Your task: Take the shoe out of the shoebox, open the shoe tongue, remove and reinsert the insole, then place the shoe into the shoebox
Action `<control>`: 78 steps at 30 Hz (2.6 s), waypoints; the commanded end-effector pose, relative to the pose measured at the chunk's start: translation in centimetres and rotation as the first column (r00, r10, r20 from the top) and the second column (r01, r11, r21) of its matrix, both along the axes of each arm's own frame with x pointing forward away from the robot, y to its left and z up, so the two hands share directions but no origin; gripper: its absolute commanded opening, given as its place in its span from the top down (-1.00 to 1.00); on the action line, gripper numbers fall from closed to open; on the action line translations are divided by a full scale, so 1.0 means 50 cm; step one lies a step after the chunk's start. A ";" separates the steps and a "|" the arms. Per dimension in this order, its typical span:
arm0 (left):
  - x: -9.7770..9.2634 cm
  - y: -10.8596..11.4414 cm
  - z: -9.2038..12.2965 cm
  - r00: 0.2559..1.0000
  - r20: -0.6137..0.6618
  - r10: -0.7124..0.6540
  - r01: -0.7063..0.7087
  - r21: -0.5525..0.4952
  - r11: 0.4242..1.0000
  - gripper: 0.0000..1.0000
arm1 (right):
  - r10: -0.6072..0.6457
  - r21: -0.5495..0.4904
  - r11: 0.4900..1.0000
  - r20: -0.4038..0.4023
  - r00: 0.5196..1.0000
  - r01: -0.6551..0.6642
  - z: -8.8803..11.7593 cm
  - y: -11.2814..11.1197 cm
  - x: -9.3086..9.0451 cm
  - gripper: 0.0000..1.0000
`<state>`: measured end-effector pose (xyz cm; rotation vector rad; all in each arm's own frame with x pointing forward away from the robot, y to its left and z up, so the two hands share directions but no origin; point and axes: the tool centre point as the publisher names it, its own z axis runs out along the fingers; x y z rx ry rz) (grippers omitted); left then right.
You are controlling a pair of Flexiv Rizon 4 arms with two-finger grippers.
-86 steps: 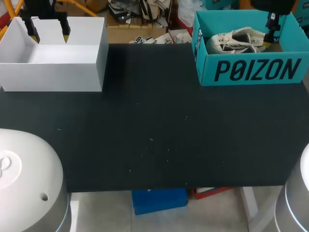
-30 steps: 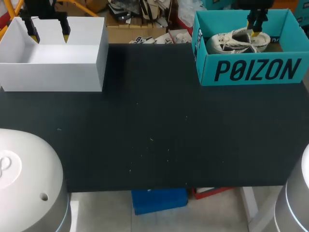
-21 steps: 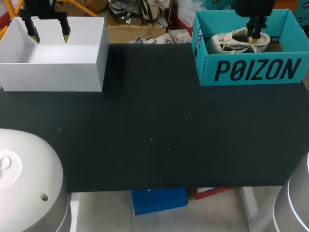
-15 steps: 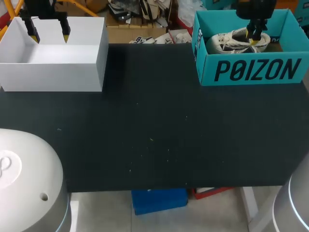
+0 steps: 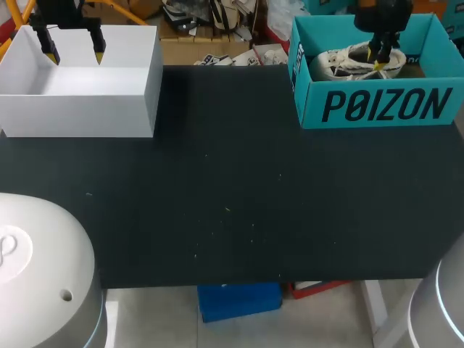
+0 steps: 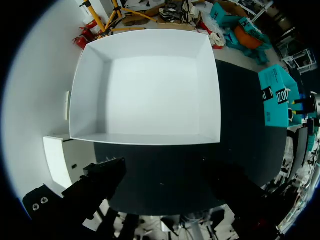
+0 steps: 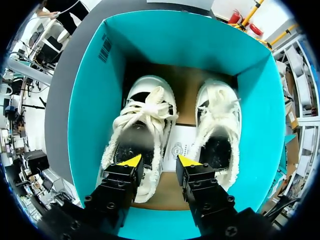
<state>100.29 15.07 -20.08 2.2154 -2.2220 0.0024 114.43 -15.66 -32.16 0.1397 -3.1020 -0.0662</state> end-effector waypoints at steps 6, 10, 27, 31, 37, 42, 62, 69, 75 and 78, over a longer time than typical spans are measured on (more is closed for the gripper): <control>-0.001 -0.001 0.001 1.000 -0.002 0.002 -0.002 0.003 1.000 -1.00 | -0.004 0.014 1.000 -0.014 1.000 0.005 -0.034 -0.012 0.020 0.18; -0.001 -0.001 0.001 1.000 -0.002 0.002 -0.002 0.003 1.000 -1.00 | -0.007 0.015 1.000 -0.021 1.000 0.008 -0.044 -0.019 0.022 0.19; -0.001 -0.001 0.001 1.000 -0.002 0.002 -0.002 0.003 1.000 -1.00 | -0.019 0.031 0.999 -0.044 0.999 0.021 -0.098 -0.024 0.017 0.29; -0.001 -0.001 0.001 1.000 -0.002 0.002 -0.002 0.003 1.000 -1.00 | -0.027 0.027 0.999 -0.047 0.999 0.028 -0.113 -0.024 0.008 0.31; -0.001 -0.001 0.001 1.000 -0.002 0.002 -0.002 0.003 1.000 -1.00 | -0.042 0.026 0.999 -0.040 0.998 0.043 -0.135 -0.021 0.007 0.31; -0.001 -0.001 0.001 1.000 -0.002 0.002 -0.002 0.003 1.000 -1.00 | -0.050 0.030 0.998 -0.039 0.998 0.051 -0.149 -0.015 0.008 0.33; -0.001 -0.001 0.001 1.000 -0.002 0.002 -0.002 0.003 1.000 -1.00 | -0.101 -0.001 0.995 -0.051 0.994 0.101 -0.157 -0.034 -0.016 0.39; -0.001 -0.001 0.001 1.000 -0.002 0.002 -0.002 0.003 1.000 -1.00 | -0.107 -0.005 0.994 -0.048 0.993 0.107 -0.164 -0.035 -0.011 0.51; -0.001 -0.001 0.001 1.000 -0.002 0.002 -0.002 0.003 1.000 -1.00 | -0.107 -0.003 0.994 -0.046 0.993 0.107 -0.168 -0.031 -0.007 0.51; -0.001 -0.001 0.001 1.000 -0.002 0.002 -0.002 0.003 1.000 -1.00 | -0.109 -0.003 0.994 -0.048 0.993 0.109 -0.172 -0.032 -0.007 0.53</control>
